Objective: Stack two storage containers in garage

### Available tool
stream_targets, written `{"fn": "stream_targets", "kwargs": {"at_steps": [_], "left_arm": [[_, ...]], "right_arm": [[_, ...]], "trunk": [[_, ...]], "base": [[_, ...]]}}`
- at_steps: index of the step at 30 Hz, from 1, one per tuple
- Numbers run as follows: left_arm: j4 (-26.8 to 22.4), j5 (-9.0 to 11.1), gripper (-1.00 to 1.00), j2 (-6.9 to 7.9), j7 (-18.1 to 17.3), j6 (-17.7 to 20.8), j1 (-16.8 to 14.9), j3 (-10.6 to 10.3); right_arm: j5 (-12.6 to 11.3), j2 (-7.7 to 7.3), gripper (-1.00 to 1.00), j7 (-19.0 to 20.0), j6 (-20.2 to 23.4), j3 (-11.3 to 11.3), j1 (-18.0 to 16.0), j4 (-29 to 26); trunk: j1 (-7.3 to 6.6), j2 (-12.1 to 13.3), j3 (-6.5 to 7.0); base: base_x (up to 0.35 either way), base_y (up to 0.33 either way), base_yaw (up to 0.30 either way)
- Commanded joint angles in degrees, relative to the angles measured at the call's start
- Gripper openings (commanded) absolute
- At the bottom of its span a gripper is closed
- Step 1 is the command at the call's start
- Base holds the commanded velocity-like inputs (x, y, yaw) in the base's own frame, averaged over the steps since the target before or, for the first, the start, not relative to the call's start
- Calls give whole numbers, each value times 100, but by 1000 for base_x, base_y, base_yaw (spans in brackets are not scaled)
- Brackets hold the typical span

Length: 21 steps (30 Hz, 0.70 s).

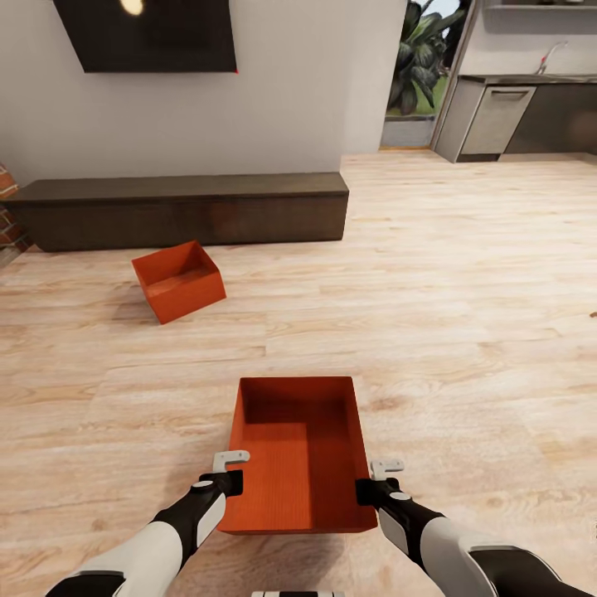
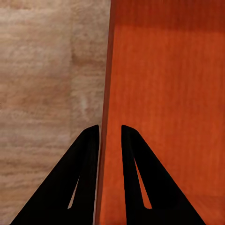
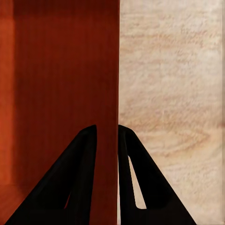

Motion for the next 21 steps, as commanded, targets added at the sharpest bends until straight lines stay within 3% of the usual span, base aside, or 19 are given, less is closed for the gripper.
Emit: {"fn": "stream_targets", "kwargs": {"at_steps": [1,21], "left_arm": [[-20,-71,-100,2,89,37,0,61],[-25,-70,-100,2,89,37,0,63]], "right_arm": [[-47,-41,-100,-63,-32,7,-5,18],[-47,-41,-100,-63,-32,7,-5,19]], "trunk": [[-23,40,15],[-463,842,374]], "base": [[0,0,0],[0,0,0]]}}
